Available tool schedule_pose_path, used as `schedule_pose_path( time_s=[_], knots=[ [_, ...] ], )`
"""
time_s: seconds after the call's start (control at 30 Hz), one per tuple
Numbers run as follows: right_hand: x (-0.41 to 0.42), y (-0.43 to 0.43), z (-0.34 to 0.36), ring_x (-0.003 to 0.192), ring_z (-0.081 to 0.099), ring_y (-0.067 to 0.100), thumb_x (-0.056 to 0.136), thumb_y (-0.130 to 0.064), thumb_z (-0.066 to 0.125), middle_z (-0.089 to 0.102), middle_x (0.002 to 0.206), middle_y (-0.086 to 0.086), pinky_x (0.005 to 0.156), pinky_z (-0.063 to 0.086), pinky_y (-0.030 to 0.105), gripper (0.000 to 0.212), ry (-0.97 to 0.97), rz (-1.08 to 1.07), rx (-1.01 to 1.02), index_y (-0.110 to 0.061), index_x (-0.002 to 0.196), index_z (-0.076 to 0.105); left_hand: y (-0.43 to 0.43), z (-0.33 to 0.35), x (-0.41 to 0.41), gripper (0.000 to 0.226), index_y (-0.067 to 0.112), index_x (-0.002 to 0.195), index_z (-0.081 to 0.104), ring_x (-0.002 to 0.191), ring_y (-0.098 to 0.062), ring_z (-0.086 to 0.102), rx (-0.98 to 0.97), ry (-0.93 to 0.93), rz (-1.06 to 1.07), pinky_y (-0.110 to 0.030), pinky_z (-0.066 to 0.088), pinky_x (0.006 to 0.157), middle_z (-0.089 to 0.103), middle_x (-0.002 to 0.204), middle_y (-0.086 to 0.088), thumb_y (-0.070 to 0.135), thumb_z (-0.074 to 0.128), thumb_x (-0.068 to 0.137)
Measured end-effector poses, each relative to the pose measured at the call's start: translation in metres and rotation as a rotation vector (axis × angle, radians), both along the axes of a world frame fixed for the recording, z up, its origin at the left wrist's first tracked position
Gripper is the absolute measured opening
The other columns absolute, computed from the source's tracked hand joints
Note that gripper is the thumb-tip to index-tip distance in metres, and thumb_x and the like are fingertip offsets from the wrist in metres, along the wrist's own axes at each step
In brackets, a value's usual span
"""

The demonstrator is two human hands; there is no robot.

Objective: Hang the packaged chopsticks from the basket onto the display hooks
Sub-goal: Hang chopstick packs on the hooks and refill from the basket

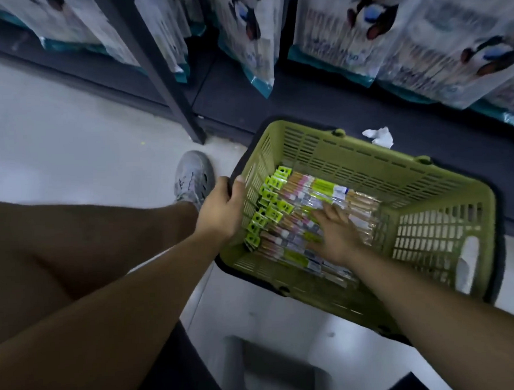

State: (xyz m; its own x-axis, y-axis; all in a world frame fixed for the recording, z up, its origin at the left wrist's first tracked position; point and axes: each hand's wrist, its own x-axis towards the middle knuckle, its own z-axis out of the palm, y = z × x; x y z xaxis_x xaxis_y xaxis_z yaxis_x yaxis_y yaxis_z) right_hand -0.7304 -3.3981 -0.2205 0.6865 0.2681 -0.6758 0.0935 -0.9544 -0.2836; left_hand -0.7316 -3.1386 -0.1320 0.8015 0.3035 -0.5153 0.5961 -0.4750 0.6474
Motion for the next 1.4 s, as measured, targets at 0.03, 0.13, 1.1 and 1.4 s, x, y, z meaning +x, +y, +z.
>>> schedule_pose_path(
  time_s=[0.03,0.13,1.1,1.4],
  knots=[
    [-0.003,0.001,-0.004,0.157,-0.004,0.032,0.093,-0.056,0.064,-0.006,0.171,0.006,0.124,0.015,0.047,0.09,-0.015,0.009,-0.004,-0.022,0.162,0.018,0.0,0.0,0.001,0.045,0.015,0.101,0.053,0.103,-0.033,0.06,0.0,-0.002,0.0,-0.039,0.036,0.081,0.067,0.106,-0.012,0.056,0.035,0.105],
    [-0.014,0.006,-0.011,0.154,0.009,0.035,0.091,-0.046,0.071,0.006,0.169,0.01,0.121,0.022,0.047,0.086,-0.102,0.032,-0.04,-0.02,0.159,0.025,0.0,-0.001,0.003,0.046,0.017,0.1,0.053,0.099,-0.031,0.059,0.005,0.0,0.005,-0.039,0.037,0.081,0.067,0.102,-0.008,0.058,0.035,0.103],
    [0.03,0.035,0.115,0.062,0.062,0.005,0.082,-0.039,0.082,0.071,0.077,0.003,0.055,0.045,0.024,0.023,-0.179,-0.429,0.606,-0.022,0.093,0.072,-0.028,0.061,0.015,0.06,0.019,0.133,0.056,0.102,-0.011,0.065,-0.164,-0.174,-0.087,-0.035,0.053,0.091,0.065,0.115,0.005,0.056,0.071,0.088],
    [0.019,0.074,0.143,0.081,0.073,0.009,0.07,-0.061,0.073,0.076,0.086,-0.015,0.078,0.061,0.038,0.017,-0.1,-0.472,0.879,-0.048,0.082,0.074,-0.027,0.072,0.029,0.037,0.003,0.12,0.059,0.098,-0.033,0.076,-0.909,-0.019,0.504,-0.052,0.061,0.09,0.078,0.104,-0.018,0.037,0.056,0.105]
  ],
)
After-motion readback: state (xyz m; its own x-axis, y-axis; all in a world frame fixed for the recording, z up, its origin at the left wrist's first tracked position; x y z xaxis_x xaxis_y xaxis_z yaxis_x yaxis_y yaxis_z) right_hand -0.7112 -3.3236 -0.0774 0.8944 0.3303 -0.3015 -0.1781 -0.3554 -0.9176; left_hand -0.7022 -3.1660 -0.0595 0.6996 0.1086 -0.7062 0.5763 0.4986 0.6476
